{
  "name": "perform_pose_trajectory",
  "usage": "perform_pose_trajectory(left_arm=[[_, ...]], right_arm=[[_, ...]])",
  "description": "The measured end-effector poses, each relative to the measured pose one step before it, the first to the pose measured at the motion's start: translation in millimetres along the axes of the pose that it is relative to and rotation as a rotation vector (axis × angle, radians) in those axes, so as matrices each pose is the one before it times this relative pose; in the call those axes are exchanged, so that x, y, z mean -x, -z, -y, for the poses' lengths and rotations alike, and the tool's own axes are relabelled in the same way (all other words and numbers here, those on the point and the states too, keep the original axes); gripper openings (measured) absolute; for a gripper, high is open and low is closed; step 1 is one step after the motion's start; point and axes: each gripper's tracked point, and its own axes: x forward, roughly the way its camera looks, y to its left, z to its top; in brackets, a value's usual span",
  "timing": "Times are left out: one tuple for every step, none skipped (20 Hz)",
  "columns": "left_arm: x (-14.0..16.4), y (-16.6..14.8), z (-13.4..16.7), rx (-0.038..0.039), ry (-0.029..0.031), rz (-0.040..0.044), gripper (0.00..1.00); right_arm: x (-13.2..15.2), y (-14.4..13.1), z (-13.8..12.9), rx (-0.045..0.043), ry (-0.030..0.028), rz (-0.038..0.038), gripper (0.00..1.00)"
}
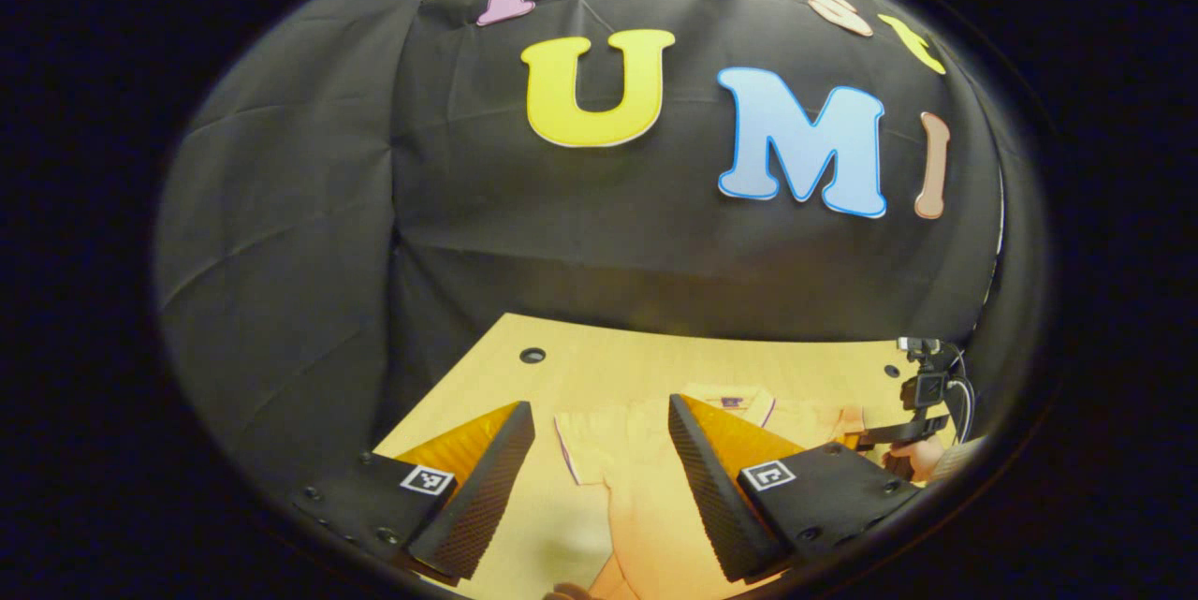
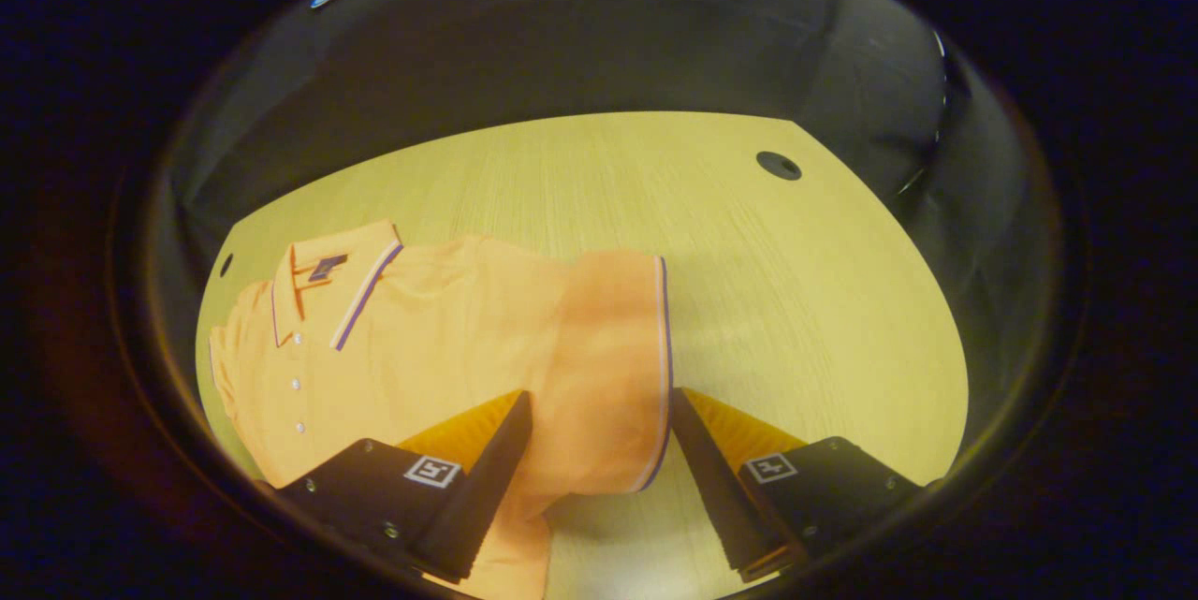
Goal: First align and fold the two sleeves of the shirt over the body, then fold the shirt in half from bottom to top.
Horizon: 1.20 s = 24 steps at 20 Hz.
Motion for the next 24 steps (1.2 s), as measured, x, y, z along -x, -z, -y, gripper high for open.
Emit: perform_pose_trajectory(left_arm=[[-7.75,9.19,-0.65,0.00829,0.00639,-0.02584,0.95],[-15.28,14.41,-4.12,-0.00149,-0.00053,-0.02641,0.95],[-16.64,14.39,-4.03,-0.00171,0.00135,-0.03005,0.95],[-6.94,7.45,-2.26,-0.00222,-0.00059,-0.01844,0.95],[-8.41,6.54,-1.68,-0.00264,0.00177,-0.01607,0.95],[-7.65,5.84,-0.67,-0.0035,0.00169,-0.01494,0.95],[-9.14,6.03,-0.45,-0.00337,0.0045,-0.01527,0.95],[-9.09,5.65,-0.33,-0.00209,0.00311,-0.0165,0.95],[-8.61,5.05,-1.29,-0.00103,-0.00102,-0.01593,0.95],[-8.31,5.09,-2.41,-0.0001,0.00187,-0.01543,0.95],[-10.6,4.8,-3.08,-0.00057,0.00052,-0.01869,0.95],[-17.99,9.4,-7.07,-0.00612,-0.00761,-0.03123,0.97],[-18.88,8.09,-6.52,-0.01046,-0.00586,-0.02575,0.95],[-9.1,4.05,-5.0,-0.00877,-0.00252,-0.01785,0.96],[-11.83,5.99,-5.77,-0.00606,-0.00243,-0.02359,0.95],[-10.27,6.03,-5.53,-0.00512,-0.00153,-0.02081,0.95],[-5.41,3.72,-1.65,-0.00473,-0.00044,-0.01202,0.95],[-6.48,3.97,-0.79,-0.00478,0.00067,-0.01464,0.95],[-6.89,4.29,-3.83,-0.00659,-0.00173,-0.01874,0.95],[-6.24,3.19,-2.18,-0.00301,0.00235,-0.01248,0.95],[-5.39,2.79,-0.11,-0.00249,0.00296,-0.01392,0.95],[-11.19,7.53,1.12,-0.00312,0.0078,-0.02284,0.96],[-5.09,3.34,-0.92,-0.00072,0.00133,-0.01501,0.96],[-6.25,3.54,1.1,0.00099,0.00407,-0.01769,0.96]], right_arm=[[1.21,-0.28,1.46,-0.00443,-0.00269,-0.01162,0.83],[-0.81,1.06,1.45,0.00585,-0.01078,-0.01654,0.68],[0.42,0.63,-0.23,-0.00362,-0.01015,-0.00942,0.52],[0.42,0.88,-0.88,-0.00228,-0.00055,-0.0028,0.45],[0.17,-0.27,0.44,0.00738,0.0032,-0.00053,0.4],[0.19,0.26,-0.57,0.0083,0.0043,0.0001,0.41],[-1.89,-2.52,-6.6,-0.00302,-0.02371,0.00317,0.4],[3.06,1.78,-0.7,-0.0087,0.02213,-0.00297,0.25],[-2.52,-1.48,-1.54,0.00444,0.01144,0.00734,0.09],[0.66,-0.72,-3.0,0.01173,0.00405,0.00234,0.09],[1.14,0.56,-1.89,0.01005,0.00854,0.00204,0.09],[4.72,-4.52,-6.73,0.01339,-0.00009,0.01765,0.1],[9.56,-10.44,-9.22,0.00143,-0.01373,0.03594,0.1],[6.45,-8.8,-9.46,0.00016,-0.01544,0.02653,0.1],[8.17,-12.58,-15.74,0.00353,-0.02892,0.03476,0.1],[8.97,-11.29,-22.09,0.01593,-0.04064,0.03446,0.09],[2.68,-5.26,-12.37,0.01369,-0.02097,0.01148,0.1],[1.68,-3.06,-13.85,0.01477,-0.02191,0.00973,0.1],[1.6,-3.78,-17.41,0.01696,-0.02964,0.00526,0.1],[0.02,-0.34,-15.69,0.01368,-0.02535,0.00158,0.09],[0.02,-0.38,-13.64,0.0205,-0.02232,-0.00072,0.09],[-0.68,2.43,-20.0,0.04327,-0.03056,-0.00651,0.09],[-2.08,3.07,-15.51,0.02463,-0.02148,-0.01125,0.09],[-4.67,6.55,-15.5,0.0171,-0.0244,-0.01761,0.09]])
